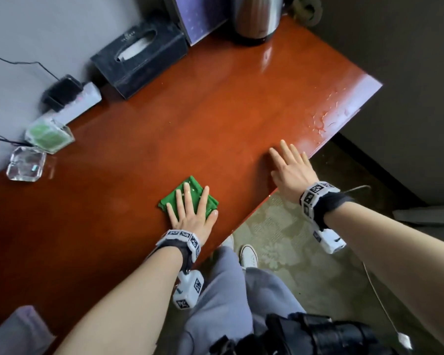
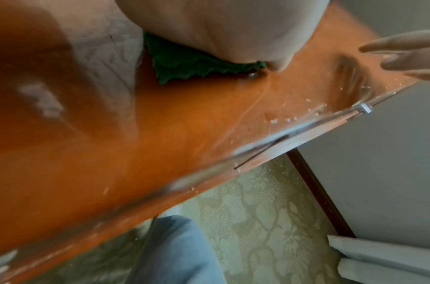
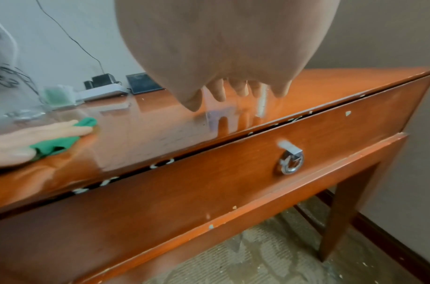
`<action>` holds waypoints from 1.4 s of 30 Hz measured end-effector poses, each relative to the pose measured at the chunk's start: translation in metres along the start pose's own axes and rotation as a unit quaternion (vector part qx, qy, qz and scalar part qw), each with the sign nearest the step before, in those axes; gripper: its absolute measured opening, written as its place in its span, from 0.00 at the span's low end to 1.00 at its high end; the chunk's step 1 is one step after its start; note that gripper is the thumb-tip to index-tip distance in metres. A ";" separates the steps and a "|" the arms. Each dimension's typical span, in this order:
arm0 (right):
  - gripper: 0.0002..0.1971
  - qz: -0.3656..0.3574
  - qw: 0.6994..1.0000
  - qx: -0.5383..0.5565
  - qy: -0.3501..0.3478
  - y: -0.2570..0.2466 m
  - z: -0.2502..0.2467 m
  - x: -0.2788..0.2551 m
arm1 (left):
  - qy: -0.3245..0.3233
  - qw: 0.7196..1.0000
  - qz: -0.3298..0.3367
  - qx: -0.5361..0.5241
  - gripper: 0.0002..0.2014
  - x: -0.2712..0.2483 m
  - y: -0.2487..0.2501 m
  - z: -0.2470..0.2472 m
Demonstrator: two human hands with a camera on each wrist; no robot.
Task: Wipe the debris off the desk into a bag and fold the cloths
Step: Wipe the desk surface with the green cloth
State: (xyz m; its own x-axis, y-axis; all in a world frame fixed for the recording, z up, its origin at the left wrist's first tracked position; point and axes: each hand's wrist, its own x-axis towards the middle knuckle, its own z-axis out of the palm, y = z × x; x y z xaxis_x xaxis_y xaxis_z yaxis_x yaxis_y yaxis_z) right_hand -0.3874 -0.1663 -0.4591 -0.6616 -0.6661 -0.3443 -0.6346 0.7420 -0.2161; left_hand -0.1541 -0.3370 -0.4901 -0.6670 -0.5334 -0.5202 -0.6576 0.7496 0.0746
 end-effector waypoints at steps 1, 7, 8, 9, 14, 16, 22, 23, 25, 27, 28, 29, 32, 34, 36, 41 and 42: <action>0.31 0.007 1.000 0.004 -0.002 0.002 -0.001 0.006 | -0.001 1.000 -0.001 0.000 0.33 0.007 0.000 -0.006; 0.29 0.027 0.999 0.014 0.016 -0.001 0.009 0.021 | 0.017 1.000 -0.003 -0.019 0.32 0.100 0.000 -0.059; 0.29 0.030 0.999 0.010 0.018 -0.001 0.012 0.019 | 0.021 1.000 0.000 -0.023 0.32 0.119 0.001 -0.071; 0.29 0.031 0.999 0.008 0.023 -0.001 0.014 0.019 | 0.026 0.999 0.003 -0.026 0.32 0.137 0.003 -0.081; 0.27 0.020 0.998 -0.027 0.056 0.004 0.013 0.025 | 0.057 0.998 0.017 -0.038 0.31 0.183 0.007 -0.105; 0.25 0.014 0.997 -0.031 0.069 0.004 0.010 0.026 | 0.068 0.997 0.027 -0.031 0.32 0.182 0.006 -0.103; 0.22 -0.018 0.996 -0.018 0.081 0.011 -0.010 0.041 | 0.068 0.995 0.078 0.005 0.34 0.146 0.010 -0.080; 0.23 -0.022 0.996 -0.022 0.078 0.015 -0.013 0.046 | 0.061 0.995 0.080 0.009 0.35 0.137 0.014 -0.075; 0.26 -0.017 0.997 -0.034 0.066 0.026 -0.020 0.058 | 0.040 0.996 0.075 0.015 0.35 0.125 0.023 -0.069; 0.29 0.005 0.999 -0.035 0.039 0.038 -0.026 0.067 | 0.027 0.998 0.059 0.015 0.36 0.121 0.031 -0.068; 0.29 0.012 0.999 -0.031 0.029 0.043 -0.027 0.070 | 0.023 0.998 0.050 0.014 0.36 0.122 0.034 -0.068; 0.29 0.011 0.999 -0.023 0.024 0.049 -0.028 0.072 | 0.021 0.999 0.043 0.013 0.36 0.124 0.038 -0.070; 0.29 -0.022 0.999 -0.004 0.030 0.062 -0.030 0.071 | 0.024 0.999 0.022 0.000 0.36 0.137 0.057 -0.075; 0.29 -0.040 0.999 -0.003 0.021 0.070 -0.029 0.069 | 0.036 0.999 -0.001 -0.016 0.37 0.151 0.076 -0.081; 0.28 -0.057 0.998 -0.004 0.012 0.078 -0.030 0.070 | 0.050 0.998 -0.018 -0.023 0.37 0.168 0.096 -0.088; 0.26 -0.098 0.995 -0.035 -0.007 0.087 -0.043 0.079 | 0.060 0.997 -0.027 -0.029 0.34 0.192 0.125 -0.098; 0.26 -0.104 0.994 -0.036 -0.009 0.086 -0.045 0.081 | 0.063 0.997 -0.029 -0.029 0.33 0.191 0.126 -0.099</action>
State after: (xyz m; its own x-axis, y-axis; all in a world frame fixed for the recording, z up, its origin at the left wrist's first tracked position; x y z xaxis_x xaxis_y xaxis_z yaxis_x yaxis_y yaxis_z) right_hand -0.5138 -0.1594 -0.4642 -0.5064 -0.8022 -0.3163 -0.7841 0.5810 -0.2182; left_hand -0.3989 -0.3834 -0.4960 -0.6636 -0.6227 -0.4147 -0.7131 0.6940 0.0990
